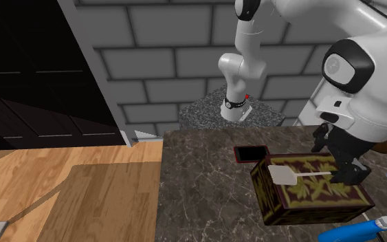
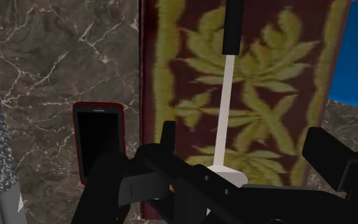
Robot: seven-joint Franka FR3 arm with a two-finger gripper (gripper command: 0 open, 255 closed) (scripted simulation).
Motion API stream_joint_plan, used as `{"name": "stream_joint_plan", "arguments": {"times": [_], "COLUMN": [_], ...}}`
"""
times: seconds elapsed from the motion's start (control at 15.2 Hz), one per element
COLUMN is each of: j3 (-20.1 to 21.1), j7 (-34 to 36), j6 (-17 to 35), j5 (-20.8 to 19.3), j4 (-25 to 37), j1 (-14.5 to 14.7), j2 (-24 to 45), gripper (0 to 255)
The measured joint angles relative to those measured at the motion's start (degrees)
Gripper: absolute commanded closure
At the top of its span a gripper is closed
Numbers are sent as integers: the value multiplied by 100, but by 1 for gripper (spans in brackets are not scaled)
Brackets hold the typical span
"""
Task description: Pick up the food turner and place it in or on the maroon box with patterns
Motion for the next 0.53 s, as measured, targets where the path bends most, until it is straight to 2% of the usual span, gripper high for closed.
{"name": "stream_joint_plan", "arguments": {"times": [0.13, 0.53], "j3": [0, -4], "j7": [1, -11], "j6": [-258, -336], "j5": [-2, 7], "j4": [258, 320], "j1": [-1, -8], "j2": [-1, -13], "gripper": [0, 0]}}
